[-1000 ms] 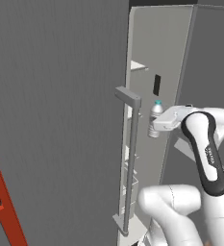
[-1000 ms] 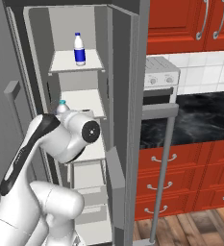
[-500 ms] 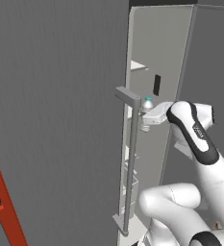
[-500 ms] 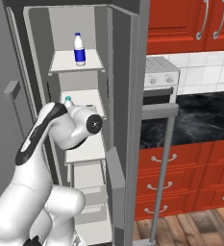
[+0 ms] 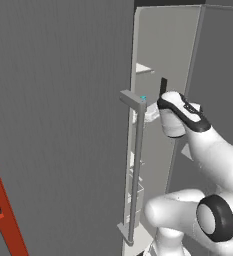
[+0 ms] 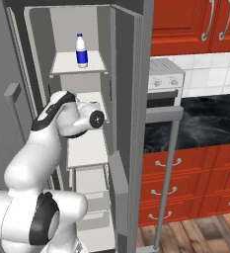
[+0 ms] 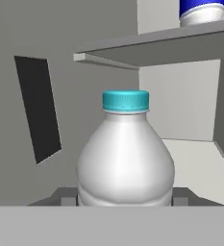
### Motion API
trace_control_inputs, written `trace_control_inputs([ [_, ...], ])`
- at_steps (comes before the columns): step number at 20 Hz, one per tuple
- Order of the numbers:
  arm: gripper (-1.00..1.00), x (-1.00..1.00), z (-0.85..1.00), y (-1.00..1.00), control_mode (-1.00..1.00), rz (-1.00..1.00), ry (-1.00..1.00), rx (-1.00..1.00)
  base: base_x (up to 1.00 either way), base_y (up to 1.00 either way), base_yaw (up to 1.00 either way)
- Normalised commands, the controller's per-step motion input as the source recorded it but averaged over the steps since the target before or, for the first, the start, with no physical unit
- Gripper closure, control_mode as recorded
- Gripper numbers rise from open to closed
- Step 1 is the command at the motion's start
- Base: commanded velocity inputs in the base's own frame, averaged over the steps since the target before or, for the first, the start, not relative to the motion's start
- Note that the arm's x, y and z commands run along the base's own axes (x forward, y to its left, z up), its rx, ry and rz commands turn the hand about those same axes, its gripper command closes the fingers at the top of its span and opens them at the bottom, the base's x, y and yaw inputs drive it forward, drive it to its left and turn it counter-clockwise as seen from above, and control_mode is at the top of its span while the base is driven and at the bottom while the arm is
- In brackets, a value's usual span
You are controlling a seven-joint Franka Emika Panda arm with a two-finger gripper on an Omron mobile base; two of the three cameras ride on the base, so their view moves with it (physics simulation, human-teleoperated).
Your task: Take the bottled waters from the counter and place them in the freezer to freeze. Close the freezer door after placing the bottles.
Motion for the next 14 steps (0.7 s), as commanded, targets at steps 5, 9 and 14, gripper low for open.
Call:
trace_control_inputs([
  [5,1.00,0.77,-0.31,0.00,-1.00,0.00,-0.02,0.00,0.00,0.00,0.00],
  [9,1.00,0.63,-0.37,0.02,-1.00,0.00,-0.04,0.00,0.00,0.00,0.00],
  [14,1.00,0.59,-0.14,0.03,-1.00,0.00,-0.02,0.00,0.00,0.00,0.00],
])
